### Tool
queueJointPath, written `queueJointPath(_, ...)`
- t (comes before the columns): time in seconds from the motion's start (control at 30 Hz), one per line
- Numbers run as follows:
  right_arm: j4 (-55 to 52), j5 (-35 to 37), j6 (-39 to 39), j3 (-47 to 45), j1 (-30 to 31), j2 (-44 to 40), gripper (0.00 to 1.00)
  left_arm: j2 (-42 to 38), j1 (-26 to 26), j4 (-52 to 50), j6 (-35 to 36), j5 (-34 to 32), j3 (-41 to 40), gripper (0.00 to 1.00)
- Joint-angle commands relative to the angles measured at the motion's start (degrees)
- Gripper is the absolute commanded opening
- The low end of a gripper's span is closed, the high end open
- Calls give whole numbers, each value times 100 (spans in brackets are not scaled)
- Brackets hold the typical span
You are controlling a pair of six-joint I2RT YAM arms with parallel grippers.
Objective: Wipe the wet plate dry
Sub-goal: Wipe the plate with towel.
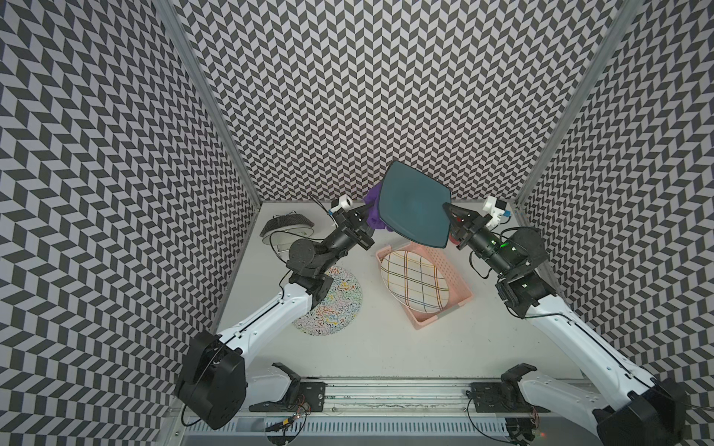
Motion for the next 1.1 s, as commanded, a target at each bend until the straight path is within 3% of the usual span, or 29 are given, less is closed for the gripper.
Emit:
queueJointPath(0.0, 1008, 69, 78, 379, 133, 101, 0, 47, -379, 994, -287, -26, 380, 0)
queueJointPath(0.17, 1114, 518, 145, 625, 133, 281, 0, -1, -647, 939, -195, -160, 28, 0)
queueJointPath(0.27, 910, 158, -2, 902, 145, 393, 0, -12, -448, 1074, -249, -155, -218, 0)
queueJointPath(0.5, 1124, 468, 41, 684, 706, 405, 0, 457, -406, 1203, -91, -8, 132, 0)
queueJointPath(0.63, 1193, 836, 49, 794, 680, 455, 0, 572, -629, 1082, 74, 30, 334, 0)
queueJointPath(0.8, 915, 876, 87, 882, 278, 534, 0, 198, -692, 901, 227, 303, 9, 0)
queueJointPath(0.93, 541, 836, -35, 874, -11, 552, 0, -981, -652, -1067, 1671, 618, -398, 0)
queueJointPath(1.07, 63, 781, -507, 809, -189, 563, 0, -2019, -661, -5247, 4427, -14, 411, 0)
